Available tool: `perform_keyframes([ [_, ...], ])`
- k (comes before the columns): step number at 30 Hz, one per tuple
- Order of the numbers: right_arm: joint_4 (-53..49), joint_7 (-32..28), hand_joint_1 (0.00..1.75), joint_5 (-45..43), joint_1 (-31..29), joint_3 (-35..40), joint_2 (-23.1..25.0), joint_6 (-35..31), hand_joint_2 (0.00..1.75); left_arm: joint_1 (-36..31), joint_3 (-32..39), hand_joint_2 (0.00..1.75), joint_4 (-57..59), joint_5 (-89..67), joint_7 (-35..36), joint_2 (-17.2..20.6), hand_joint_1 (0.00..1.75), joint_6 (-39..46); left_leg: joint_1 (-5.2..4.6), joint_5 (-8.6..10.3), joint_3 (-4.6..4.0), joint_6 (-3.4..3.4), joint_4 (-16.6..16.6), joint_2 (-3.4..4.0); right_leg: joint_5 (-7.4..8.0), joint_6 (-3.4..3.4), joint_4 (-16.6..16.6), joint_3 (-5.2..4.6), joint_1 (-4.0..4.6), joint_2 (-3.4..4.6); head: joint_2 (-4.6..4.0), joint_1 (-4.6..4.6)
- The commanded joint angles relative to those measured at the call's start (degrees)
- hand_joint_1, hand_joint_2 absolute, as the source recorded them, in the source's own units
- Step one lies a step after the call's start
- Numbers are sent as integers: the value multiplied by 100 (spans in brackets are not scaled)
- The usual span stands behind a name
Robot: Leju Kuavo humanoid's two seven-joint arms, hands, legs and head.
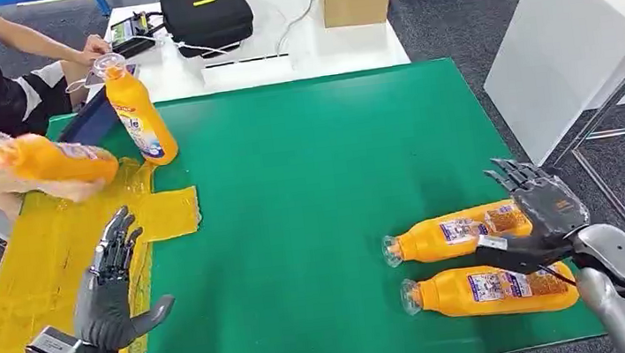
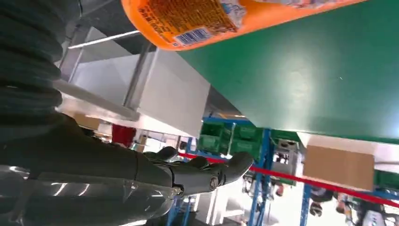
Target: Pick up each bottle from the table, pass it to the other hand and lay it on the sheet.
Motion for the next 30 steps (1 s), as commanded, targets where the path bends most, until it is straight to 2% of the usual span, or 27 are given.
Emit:
perform_keyframes([
  [1, 1901, -77, 0, 441, -950, 688, 550, -260, 175, -298, -155, 175, 500, 56, -9, 6, 0, -74, 7, -8, 44, -4, -16, 33, 3, -2, -27, 43, 10, 17, 0, 0],
  [4, 2251, 16, 0, 561, -1124, 907, 678, -391, 175, -307, -181, 175, 495, 61, -9, 3, 0, -81, 11, -5, 32, -4, -13, 29, 6, -3, -23, 32, 15, 18, 0, 0],
  [11, 2214, 8, 0, 539, -1113, 912, 618, -388, 175, -302, -180, 175, 490, 63, -11, 8, 0, -83, 5, -8, 29, -3, -8, 15, -5, -2, -12, 30, 12, 5, 0, 0],
  [16, 2909, 269, 0, 909, -1478, 1292, 931, -451, 175, -299, -193, 175, 492, 69, -12, -22, 0, -92, 5, -5, 17, -1, -7, 21, 1, -1, -11, 19, 12, 14, 0, 0],
  [18, 3479, 491, 0, 1188, -1745, 1547, 1157, -571, 175, -291, -213, 175, 486, 73, -6, -45, 0, -84, 7, -7, 31, -2, -12, 32, 2, -2, -17, 32, 14, 20, 0, 0],
  [23, 3947, 484, 0, 1230, -1947, 1710, 1278, -578, 175, -293, -233, 175, 515, 82, 6, -59, 0, -72, 9, -4, 42, -2, -14, 33, 3, -2, -19, 37, 16, 16, 0, 0],
  [24, 4031, 508, 38, 1235, -1998, 1744, 1290, -643, 175, -296, -235, 175, 523, 87, 8, -62, 0, -70, 9, -2, 40, -2, -10, 25, 3, -2, -14, 33, 16, 11, 0, 2],
  [25, 4066, 518, 134, 1227, -2034, 1755, 1314, -701, 175, -292, -234, 175, 529, 91, 9, -65, 0, -70, 10, -3, 49, -3, -13, 29, 3, -2, -18, 42, 17, 11, 0, 2],
  [26, 4059, 537, 150, 1209, -2049, 1740, 1344, -773, 175, -290, -229, 175, 532, 95, 12, -70, 0, -65, 9, -1, 52, -3, -13, 27, 3, -2, -16, 43, 15, 10, 0, 2],
  [27, 4038, 542, 157, 1213, -2050, 1739, 1353, -809, 175, -286, -228, 175, 534, 96, 12, -73, 0, -62, 9, -1, 51, -2, -10, 25, 3, -2, -12, 42, 15, 11, 0, 0],
  [28, 3995, 589, 175, 1244, -2049, 1756, 1364, -935, 175, -287, -227, 175, 536, 96, 12, -75, 0, -66, 8, -1, 57, -2, -10, 27, 4, -2, -11, 45, 14, 13, 0, 2],
  [30, 3946, 707, 173, 1330, -2055, 1796, 1374, -1049, 175, -287, -216, 175, 539, 102, 15, -83, 0, -66, 8, 0, 58, -3, -11, 27, 4, -2, -12, 49, 14, 9, 0, 2],
])
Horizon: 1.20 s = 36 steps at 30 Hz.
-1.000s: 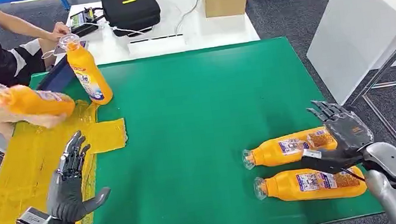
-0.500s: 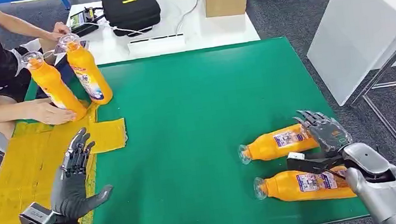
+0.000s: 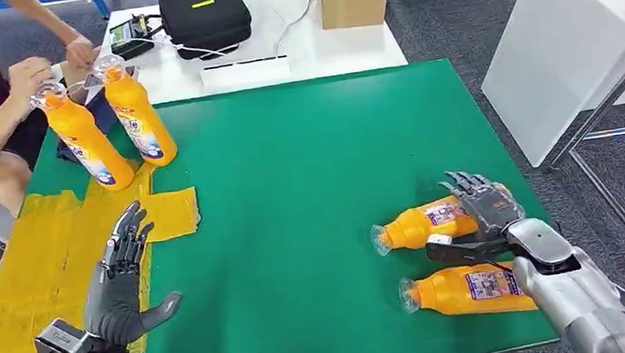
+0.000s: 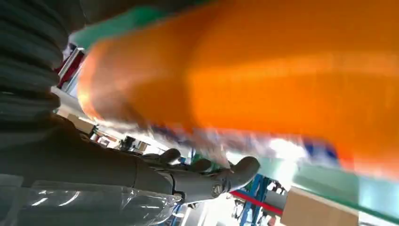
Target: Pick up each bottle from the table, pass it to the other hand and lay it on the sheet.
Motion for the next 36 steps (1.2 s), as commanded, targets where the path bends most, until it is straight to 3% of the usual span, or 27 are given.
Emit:
perform_keyframes([
  [1, 803, 238, 175, 138, -342, 402, 404, -361, 175, -151, -44, 175, 383, 28, 39, -68, 0, -4, 2, 0, 16, -3, -10, 17, 2, -1, -14, 17, 4, 0, 0, 2],
  [8, 572, 290, 175, 179, -322, 329, 480, -661, 175, -172, -40, 175, 419, 29, 39, -81, 0, -17, 0, -4, 18, 0, -8, 12, -2, 1, -10, 21, 1, 1, 0, 0],
  [10, -88, 394, 175, 229, -23, -231, 844, -2149, 175, -203, -54, 175, 421, 32, 48, -116, 0, -27, 1, -6, 21, -1, -7, 12, -4, 0, -10, 24, 2, -1, 0, 2],
  [11, -465, 379, 175, 225, 128, -461, 1054, -2365, 175, -213, -78, 175, 418, 13, 78, -137, 0, -12, 1, -5, 20, -2, -6, 11, -4, -1, -8, 23, 3, 0, 0, 0],
  [14, -671, 462, 175, 332, 186, -478, 1101, -2243, 175, -219, -93, 175, 417, 6, 92, -139, 0, -2, 1, -6, 8, -4, -3, 16, -4, -2, -2, 11, 3, 6, 0, 2],
  [15, -1199, 177, 175, -296, 372, -845, 1394, -2605, 175, -220, -127, 175, 403, -18, 114, -161, 0, 16, -3, -2, -3, -2, -3, 6, -3, 0, 1, 0, -1, 1, 0, 0],
  [16, -1575, -38, 175, -633, 483, -1049, 1553, -2539, 175, -204, -158, 175, 370, -39, 127, -181, 0, 31, 1, -9, 8, -5, -5, 22, -6, -3, -2, 7, 4, 12, 0, -2],
  [20, -1873, 20, 175, -557, 563, -1081, 1592, -2335, 175, -187, -189, 175, 334, -57, 143, -189, 0, 54, 14, 0, -16, -2, 0, -10, -5, 0, 1, -6, 4, -10, 0, 2],
  [24, -2797, -644, 175, -1812, 836, -1537, 2121, -2249, 175, -160, -263, 175, 278, -111, 184, -227, 0, 88, 13, -3, -18, -1, 0, -6, -8, 1, 1, -8, 3, -11, 0, 4],
  [36, -3130, -631, 175, -1835, 966, -1558, 2240, -2227, 175, -167, -295, 175, 276, -132, 211, -238, 0, 105, 11, -2, -19, 0, -1, -14, -9, 1, 0, -9, 3, -20, 0, 2],
])
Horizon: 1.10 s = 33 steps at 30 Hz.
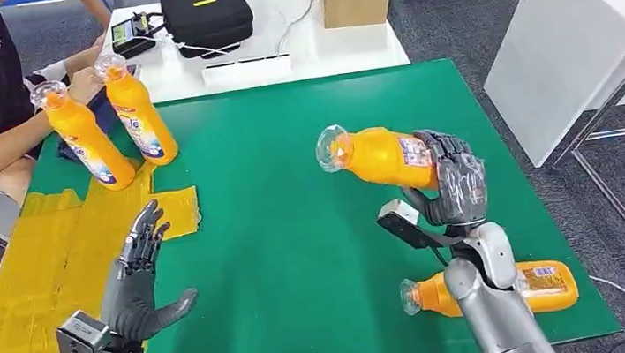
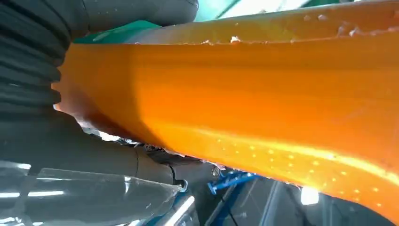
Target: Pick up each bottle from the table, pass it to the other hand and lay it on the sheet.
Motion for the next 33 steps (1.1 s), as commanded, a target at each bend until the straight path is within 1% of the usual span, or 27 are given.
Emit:
perform_keyframes([
  [1, -317, -6, 175, -38, -12, -295, 234, 49, 175, -144, -70, 175, 197, -8, 36, -52, 0, -7, -2, -3, 6, 0, -2, 6, -4, 1, -1, 7, -1, -2, 0, -2],
  [11, -317, -6, 175, -38, -12, -295, 234, 49, 175, -144, -70, 175, 197, -8, 36, -52, 0, -7, -2, -10, 20, -1, -3, 11, -11, 0, -4, 22, 0, -6, 0, 0],
  [12, -317, -6, 175, -38, -12, -295, 234, 49, 175, -144, -70, 175, 197, -8, 36, -52, 0, -7, -2, -3, 8, 0, -2, 7, -4, 0, -2, 8, -1, -4, 0, 0],
  [13, -428, -140, 175, -421, 15, -377, 394, 129, 175, -171, -83, 175, 237, -16, 89, -62, 0, 0, -2, -6, 11, 0, -2, 10, -6, 0, -3, 12, 0, -3, 0, 0],
  [15, -579, -167, 175, -658, 61, -372, 562, 258, 175, -220, -131, 175, 294, -39, 140, -78, 0, -2, -3, -7, 12, -1, -1, 12, -7, 0, 0, 11, -1, -2, 0, 0],
  [19, -578, -324, 175, -1561, 110, -130, 876, 1032, 175, -254, -250, 175, 373, -49, 209, -82, 0, 4, -1, -8, 16, -2, -2, 16, -8, -1, -1, 14, 1, 0, 0, 0],
  [20, -469, -385, 175, -1942, 103, -15, 968, 1416, 175, -282, -291, 175, 433, -45, 216, -73, 0, 0, 2, -6, 13, -2, -3, 17, -5, -1, -4, 11, 2, 2, 0, 0],
  [21, -387, -396, 175, -2127, 88, 47, 1018, 1632, 175, -301, -309, 175, 466, -37, 209, -72, 0, -4, 0, -5, 13, -1, -4, 16, -5, -1, -3, 10, 0, 1, 0, 0],
  [23, 50, -446, 175, -2420, -19, 306, 1166, 2069, 175, -409, -395, 175, 607, -9, 199, -57, 0, -12, 1, -3, 11, -1, -5, 16, -2, -1, -4, 8, 0, 3, 0, 0],
  [24, 368, -483, 175, -2600, -104, 438, 1282, 2275, 175, -497, -435, 175, 701, -10, 190, -56, 0, -3, 4, -8, 25, -3, -8, 29, -4, -2, -8, 20, 4, 10, 0, 0],
  [25, 540, -515, 175, -2667, -151, 515, 1337, 2346, 175, -543, -460, 175, 752, -6, 193, -51, 0, -8, 3, -7, 25, -3, -9, 28, -4, -2, -7, 20, 3, 9, 0, -2],
  [26, 1100, -524, 175, -2879, -233, 1058, 1630, 3334, 175, -780, -604, 175, 971, 81, 213, -11, 0, -187, 3, -5, 25, -3, -11, 29, -2, -2, -9, 19, 3, 11, 0, 0],
  [27, 1745, -715, 175, -2923, -405, 1393, 1865, 2932, 175, -938, -673, 175, 1158, 134, 241, -11, 0, -158, 7, -5, 32, -7, -14, 42, 2, -5, -11, 22, 7, 24, 0, 0],
  [28, 2279, -869, 175, -3096, -570, 1729, 2015, 2651, 175, -1028, -732, 175, 1245, 171, 237, -11, 0, -124, 10, -3, 22, -5, -12, 33, 2, -4, -8, 16, 7, 18, 0, 0],
  [30, 2355, -866, 175, -3194, -592, 1870, 2015, 2589, 175, -1045, -744, 175, 1266, 184, 240, -8, 0, -116, 18, -4, 32, -11, -16, 56, 4, -8, -7, 20, 14, 36, 0, 0],
  [31, 2346, -866, 175, -3217, -601, 1874, 1989, 2596, 175, -1026, -748, 175, 1254, 189, 240, 4, 0, -113, 18, -2, 24, -9, -13, 40, 1, -6, -6, 15, 16, 23, 0, 2],
  [32, 2289, -859, 175, -3261, -597, 1890, 1938, 2616, 175, -1008, -757, 175, 1229, 200, 241, 16, 0, -107, 19, -4, 26, -10, -13, 38, -1, -7, -6, 18, 18, 19, 0, -2],
  [33, 2191, -825, 175, -3316, -573, 1920, 1880, 2653, 175, -996, -768, 175, 1215, 212, 241, 28, 0, -96, 16, 5, 14, -12, -12, 16, -2, -4, -4, 9, 18, 2, 0, 0],
])
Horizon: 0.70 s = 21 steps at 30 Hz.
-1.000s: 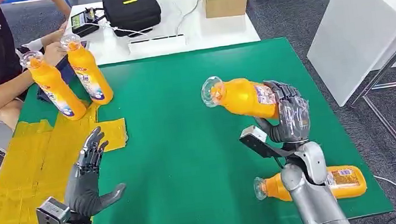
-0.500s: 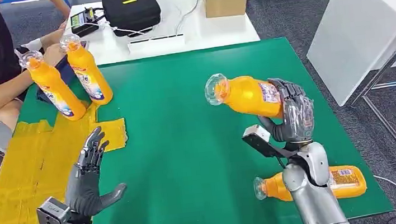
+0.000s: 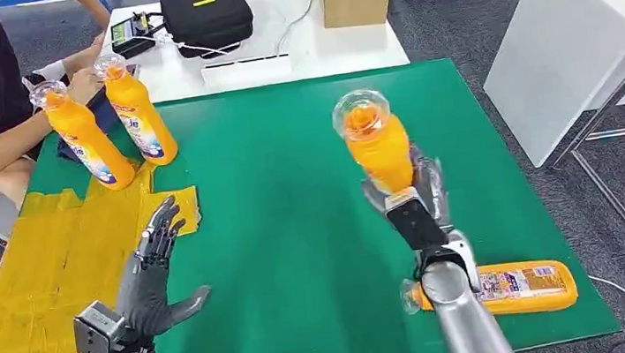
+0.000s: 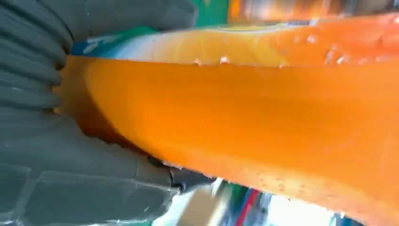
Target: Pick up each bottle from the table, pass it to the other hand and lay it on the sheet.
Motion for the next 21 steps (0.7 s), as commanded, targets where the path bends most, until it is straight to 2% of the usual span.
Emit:
perform_keyframes([
  [1, 1512, -48, 175, -330, -547, 1004, 263, -155, 175, -433, -282, 175, 723, 79, 37, 82, 0, 29, 1, -4, 23, -2, -9, -1, -8, 0, -10, 26, 1, -12, 0, 0],
  [7, 1679, -37, 175, -386, -511, 1279, 412, 129, 175, -491, -291, 175, 865, 152, 69, 71, 0, 28, -1, -5, 7, 0, -6, 4, -8, -2, -4, 13, -1, -3, 0, 4],
  [19, 2022, -16, 175, -492, -570, 1907, 423, -152, 175, -580, -530, 175, 993, 402, 192, -29, 0, -127, -1, -5, 5, -2, -6, -6, -10, -4, -6, 13, -2, -11, 0, 4],
  [20, 2093, -20, 175, -488, -588, 2037, 423, -246, 175, -602, -588, 175, 1016, 412, 216, -41, 0, -122, -1, -15, 28, -3, -9, 1, -21, -5, -10, 37, 0, -14, 0, 4],
  [21, 2136, -2, 175, -493, -602, 2107, 423, -278, 175, -613, -620, 175, 1024, 411, 213, -42, 0, -120, -3, -5, 3, -1, -5, -6, -11, -3, -5, 11, -3, -11, 0, 4],
])
